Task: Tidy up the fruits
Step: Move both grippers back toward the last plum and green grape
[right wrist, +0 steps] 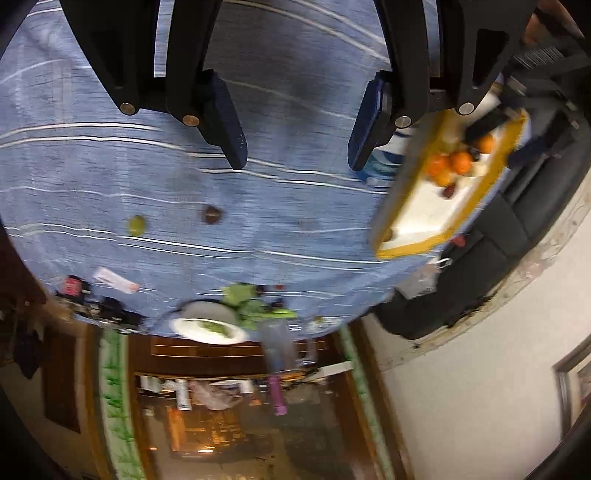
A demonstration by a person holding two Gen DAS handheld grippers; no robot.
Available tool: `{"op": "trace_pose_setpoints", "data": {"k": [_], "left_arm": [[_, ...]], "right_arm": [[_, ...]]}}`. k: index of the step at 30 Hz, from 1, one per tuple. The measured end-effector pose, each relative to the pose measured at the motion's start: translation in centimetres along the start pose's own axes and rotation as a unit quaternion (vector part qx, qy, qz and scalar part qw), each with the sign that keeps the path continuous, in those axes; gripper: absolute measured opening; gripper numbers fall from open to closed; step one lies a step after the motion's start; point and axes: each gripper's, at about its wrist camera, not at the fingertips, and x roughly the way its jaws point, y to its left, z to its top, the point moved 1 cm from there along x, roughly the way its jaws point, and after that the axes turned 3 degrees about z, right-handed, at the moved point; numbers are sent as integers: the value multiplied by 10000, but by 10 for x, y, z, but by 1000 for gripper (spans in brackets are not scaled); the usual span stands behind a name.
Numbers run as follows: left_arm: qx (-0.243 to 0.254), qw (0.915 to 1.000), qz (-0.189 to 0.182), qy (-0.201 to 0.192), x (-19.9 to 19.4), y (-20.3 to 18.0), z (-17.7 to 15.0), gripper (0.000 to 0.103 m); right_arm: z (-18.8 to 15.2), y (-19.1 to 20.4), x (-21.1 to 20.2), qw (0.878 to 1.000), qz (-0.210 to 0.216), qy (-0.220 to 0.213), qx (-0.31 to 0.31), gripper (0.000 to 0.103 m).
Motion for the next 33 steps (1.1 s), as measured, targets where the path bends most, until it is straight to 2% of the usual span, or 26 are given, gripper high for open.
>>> {"op": "trace_pose_setpoints", "data": {"k": [6, 12, 16, 22, 29, 33], "left_arm": [[78, 9992, -392, 17, 6, -27, 15, 92], [279, 9970, -719, 103, 17, -60, 24, 92], [390, 9960, -803, 79, 23, -78, 29, 92], [596, 9958, -697, 38, 46, -102, 36, 91], [465, 9938, -946, 352, 81, -117, 43, 91], [418, 9932, -1009, 404, 97, -129, 49, 91]], "right_arm": [[-1, -76, -14, 9961, -637, 54, 612, 61], [8, -116, -13, 9917, -998, 28, 808, 61], [16, -132, 3, 9907, -995, 136, 917, 61], [30, -136, 37, 9922, -933, 255, 792, 61], [50, -146, 75, 9917, -1063, 319, 643, 60], [56, -153, 94, 9917, -994, 379, 722, 59]]}}
